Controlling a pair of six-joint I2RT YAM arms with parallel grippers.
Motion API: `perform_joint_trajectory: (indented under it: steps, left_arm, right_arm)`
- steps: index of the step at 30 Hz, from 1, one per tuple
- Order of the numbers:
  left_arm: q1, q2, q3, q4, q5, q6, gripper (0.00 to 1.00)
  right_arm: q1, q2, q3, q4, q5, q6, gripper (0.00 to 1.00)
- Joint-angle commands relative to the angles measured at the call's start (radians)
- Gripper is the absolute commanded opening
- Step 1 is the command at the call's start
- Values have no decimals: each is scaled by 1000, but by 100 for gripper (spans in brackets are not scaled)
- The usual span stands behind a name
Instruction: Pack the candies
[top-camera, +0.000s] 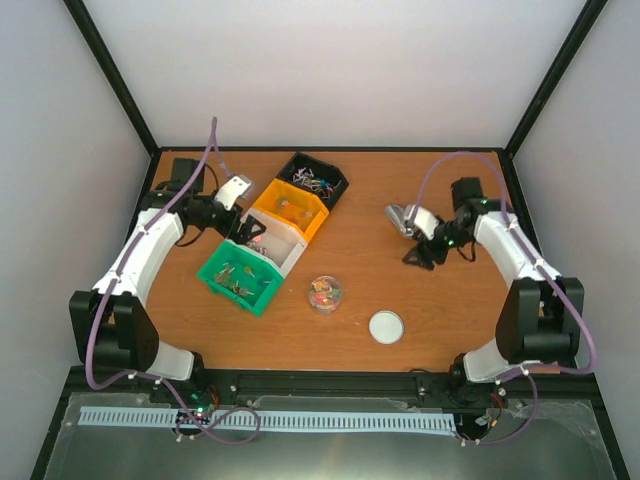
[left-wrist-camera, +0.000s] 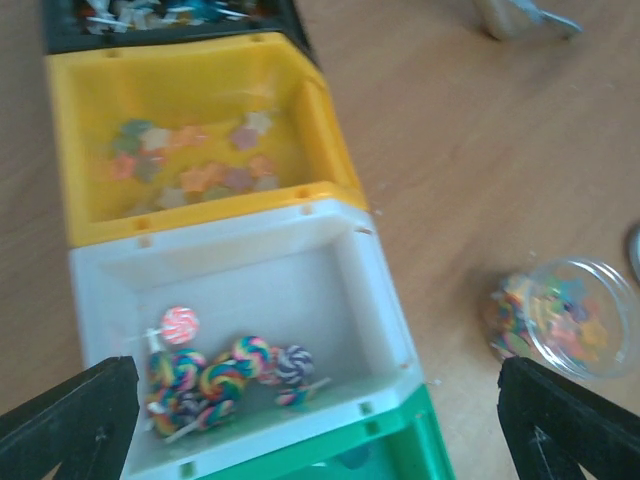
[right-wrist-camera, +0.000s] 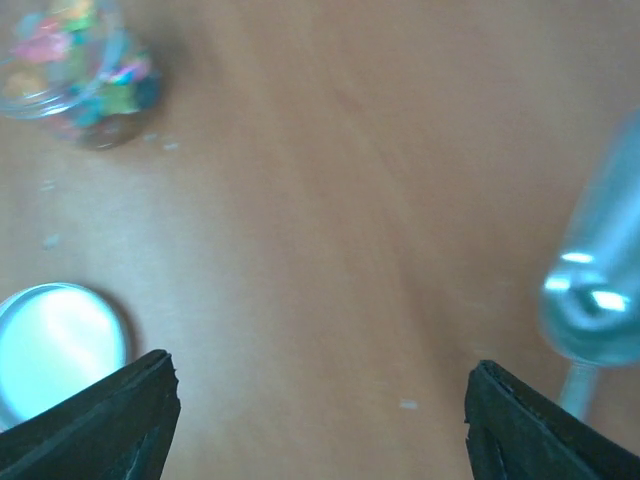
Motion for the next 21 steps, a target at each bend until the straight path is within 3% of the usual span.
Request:
perform_joint_trajectory:
  steps: [1,7,21]
  left_arm:
    - [-57,-2,-1,-79,59,110,100]
    - [-77,9,-8,-80,42,114,100]
    - [-93,39,-17,-59,38,120,100]
  right_arm:
    - [161,-103,-159,-41,110,-5,74]
    - [317,-185,-300,35,222,80,59]
    - [440,-74,-376,145,287,191,48]
